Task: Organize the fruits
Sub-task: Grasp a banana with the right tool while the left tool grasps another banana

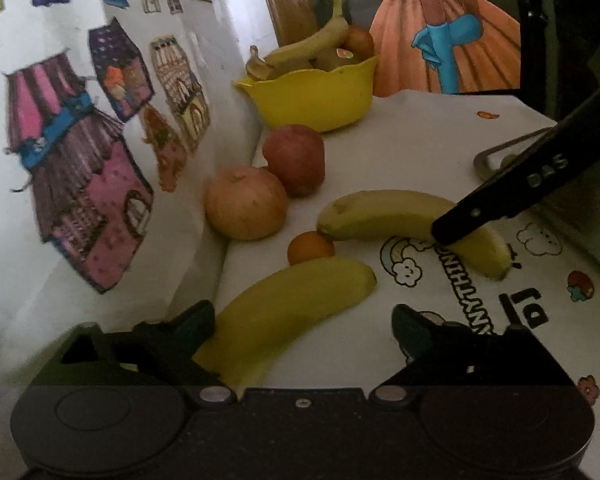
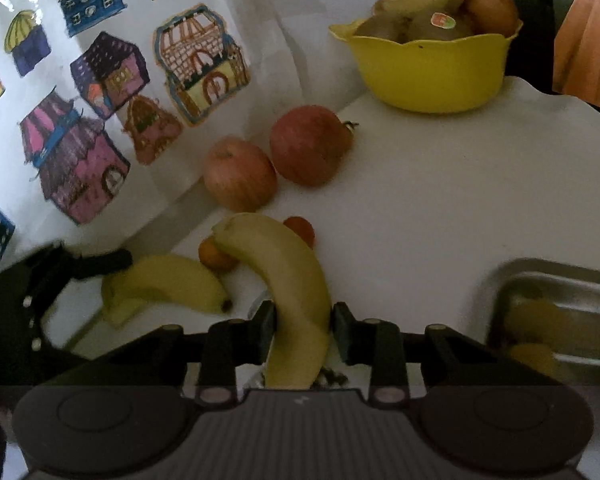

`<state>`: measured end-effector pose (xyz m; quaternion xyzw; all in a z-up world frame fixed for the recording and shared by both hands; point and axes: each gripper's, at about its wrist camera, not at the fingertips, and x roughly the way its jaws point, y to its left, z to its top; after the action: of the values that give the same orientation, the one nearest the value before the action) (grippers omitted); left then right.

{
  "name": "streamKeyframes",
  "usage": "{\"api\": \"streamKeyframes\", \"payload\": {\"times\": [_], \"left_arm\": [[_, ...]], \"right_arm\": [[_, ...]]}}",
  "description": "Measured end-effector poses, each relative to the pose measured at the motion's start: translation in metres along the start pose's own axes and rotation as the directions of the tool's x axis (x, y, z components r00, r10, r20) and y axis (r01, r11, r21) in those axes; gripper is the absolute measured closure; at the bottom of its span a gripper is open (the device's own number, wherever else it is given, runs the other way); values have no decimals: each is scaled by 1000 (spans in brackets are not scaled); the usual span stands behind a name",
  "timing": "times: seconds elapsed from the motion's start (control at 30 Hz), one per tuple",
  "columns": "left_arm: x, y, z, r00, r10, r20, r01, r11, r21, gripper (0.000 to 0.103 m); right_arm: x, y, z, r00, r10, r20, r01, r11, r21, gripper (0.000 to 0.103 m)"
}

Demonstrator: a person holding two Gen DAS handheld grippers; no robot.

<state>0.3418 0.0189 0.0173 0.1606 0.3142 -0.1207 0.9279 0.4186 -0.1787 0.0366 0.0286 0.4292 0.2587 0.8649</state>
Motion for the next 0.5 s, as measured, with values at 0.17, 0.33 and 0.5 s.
{"api": "streamKeyframes", "payload": {"times": [0.17,0.33,0.5], "left_arm": [[11,-3,3,1000,10,-13,-10,999,34,4],[9,0,8,999,38,-24,-38,999,8,15],[-1,-2,1,998,68,9,-68,998,15,25]], "right_arm": [[-2,-4,-1,1000,4,27,-5,1000,11,66],[3,-7,0,998,25,52,-26,999,25,61],[6,-4,-7,999,14,49,-14,1000,3,62]]}}
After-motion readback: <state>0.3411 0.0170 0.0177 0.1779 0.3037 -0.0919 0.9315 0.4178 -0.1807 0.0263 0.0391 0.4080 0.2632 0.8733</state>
